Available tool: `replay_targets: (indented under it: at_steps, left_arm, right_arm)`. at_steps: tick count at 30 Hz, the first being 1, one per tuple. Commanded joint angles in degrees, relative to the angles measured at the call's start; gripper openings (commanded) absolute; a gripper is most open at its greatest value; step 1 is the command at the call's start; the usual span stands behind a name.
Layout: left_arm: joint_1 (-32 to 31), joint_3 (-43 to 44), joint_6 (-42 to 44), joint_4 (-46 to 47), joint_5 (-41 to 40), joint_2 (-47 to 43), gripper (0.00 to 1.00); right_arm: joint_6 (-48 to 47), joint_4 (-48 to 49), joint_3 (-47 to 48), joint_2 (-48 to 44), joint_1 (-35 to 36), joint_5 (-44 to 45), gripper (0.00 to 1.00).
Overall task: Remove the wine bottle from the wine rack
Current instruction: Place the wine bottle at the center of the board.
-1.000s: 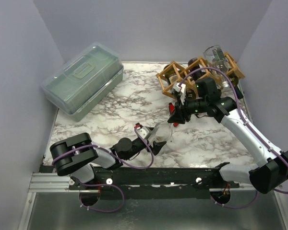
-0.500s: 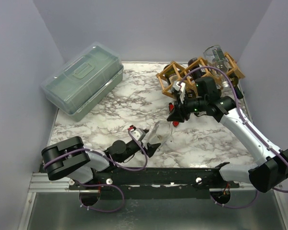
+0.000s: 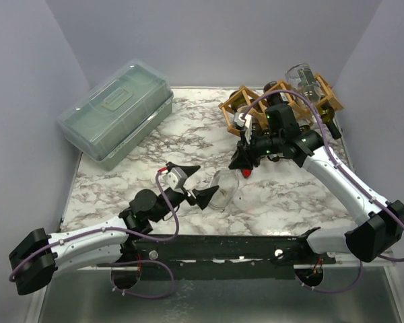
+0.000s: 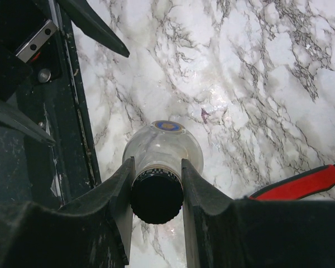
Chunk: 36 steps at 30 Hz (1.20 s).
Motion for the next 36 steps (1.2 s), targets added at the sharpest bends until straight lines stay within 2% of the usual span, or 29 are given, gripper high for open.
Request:
replay_targets:
  at_steps: [1,6,8,12,17,24,36]
  left_arm:
    - [1.0,5.2,1.0,-12.0,4.9,1.0,0.99]
    - [1.1,10.9,6.5,-11.8,4.6,7.8,0.97]
    - [1.1,12.6,10.5,-10.3,4.6,10.6,0.96]
    - [1.1,15.3,12.9,-6.5,4.3,15.8,0.95]
    - [1.1,18.0,11.9,-2.4,1.5,21.6,0.93]
    - [1.1,19.6,10.1,3.9,-1.3,26.8,0.82]
    - [1.0,21.4,8.2,5.7,-2.8,31.1,0.68]
  right_arm:
    - [0.2,2.1,2.3,0.4,0.8,1.0,0.00]
    - [1.0,2.0,2.6,0.9,1.3,1.9,0.00]
    - [1.5,2.3,2.3,1.2,1.3,2.0,0.00]
    - [1.9,2.7,1.8,1.4,1.6,2.0,0.00]
    - [2.2,2.9,1.6,1.2,1.6,1.8,0.00]
    - [2.6,3.1,1.1,1.4,1.7,1.4,0.00]
    - [3.4,3.9,0.5,1.3,1.6,1.3,0.00]
